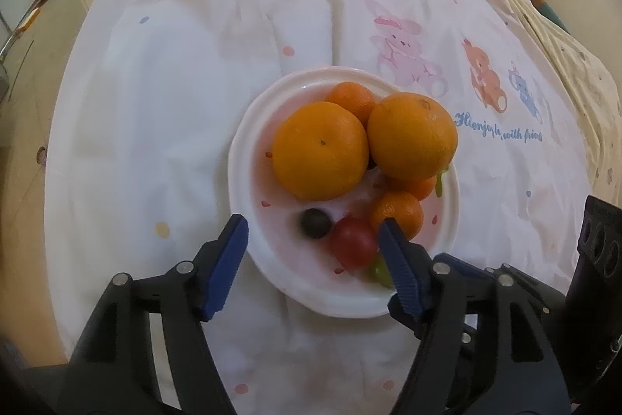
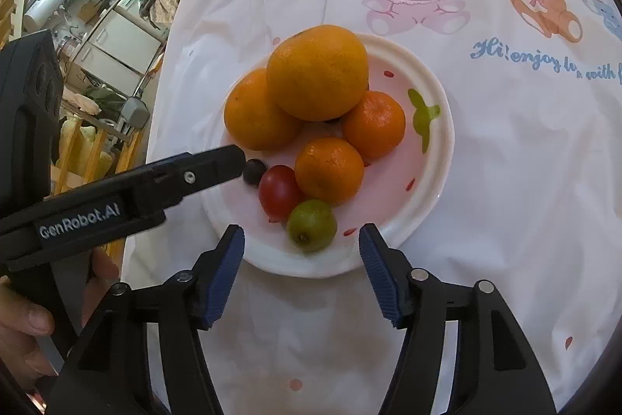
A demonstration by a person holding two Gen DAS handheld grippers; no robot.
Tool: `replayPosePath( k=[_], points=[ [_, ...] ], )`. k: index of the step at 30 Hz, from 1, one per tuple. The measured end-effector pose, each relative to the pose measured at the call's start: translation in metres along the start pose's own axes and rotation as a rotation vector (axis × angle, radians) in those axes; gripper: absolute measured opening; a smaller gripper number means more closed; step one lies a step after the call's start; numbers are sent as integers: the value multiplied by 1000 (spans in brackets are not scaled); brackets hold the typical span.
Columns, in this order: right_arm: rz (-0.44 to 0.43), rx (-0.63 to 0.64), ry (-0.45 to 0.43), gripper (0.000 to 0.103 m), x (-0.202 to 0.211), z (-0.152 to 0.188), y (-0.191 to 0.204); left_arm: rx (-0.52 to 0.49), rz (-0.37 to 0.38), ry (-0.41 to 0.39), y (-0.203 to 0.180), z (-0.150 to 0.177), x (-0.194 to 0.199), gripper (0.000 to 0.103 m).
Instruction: Organize fruits
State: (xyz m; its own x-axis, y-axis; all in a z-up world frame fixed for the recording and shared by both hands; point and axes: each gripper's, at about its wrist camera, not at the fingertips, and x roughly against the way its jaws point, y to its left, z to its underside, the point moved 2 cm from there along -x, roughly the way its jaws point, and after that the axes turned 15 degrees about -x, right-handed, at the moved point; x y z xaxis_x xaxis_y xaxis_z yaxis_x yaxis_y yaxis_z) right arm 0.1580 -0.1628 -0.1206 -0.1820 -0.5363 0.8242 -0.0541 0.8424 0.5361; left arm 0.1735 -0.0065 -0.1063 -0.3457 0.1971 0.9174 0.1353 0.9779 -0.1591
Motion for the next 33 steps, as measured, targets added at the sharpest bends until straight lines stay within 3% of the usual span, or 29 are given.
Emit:
replayPosePath(
  k=[3, 8, 15, 24, 28, 33],
  points=[
    [6, 1, -3, 66, 4, 0, -1, 11, -6, -3, 3, -2, 3, 67],
    [24, 3, -28, 84, 13, 3, -1, 10, -21, -51, 7, -5, 20, 67],
    [73, 25, -105, 91, 46, 15, 0, -5, -87, -99, 9, 3, 49, 67],
    [19, -89, -212, 96, 105, 38, -12, -149, -197, -183, -10, 38, 103, 68],
    [48, -65, -299, 101, 124, 54, -6, -165, -176, -236, -17, 59, 127, 89],
    [59, -39, -400, 101, 136, 70, 4, -201, -241, -294, -27, 83, 147, 99]
  ],
)
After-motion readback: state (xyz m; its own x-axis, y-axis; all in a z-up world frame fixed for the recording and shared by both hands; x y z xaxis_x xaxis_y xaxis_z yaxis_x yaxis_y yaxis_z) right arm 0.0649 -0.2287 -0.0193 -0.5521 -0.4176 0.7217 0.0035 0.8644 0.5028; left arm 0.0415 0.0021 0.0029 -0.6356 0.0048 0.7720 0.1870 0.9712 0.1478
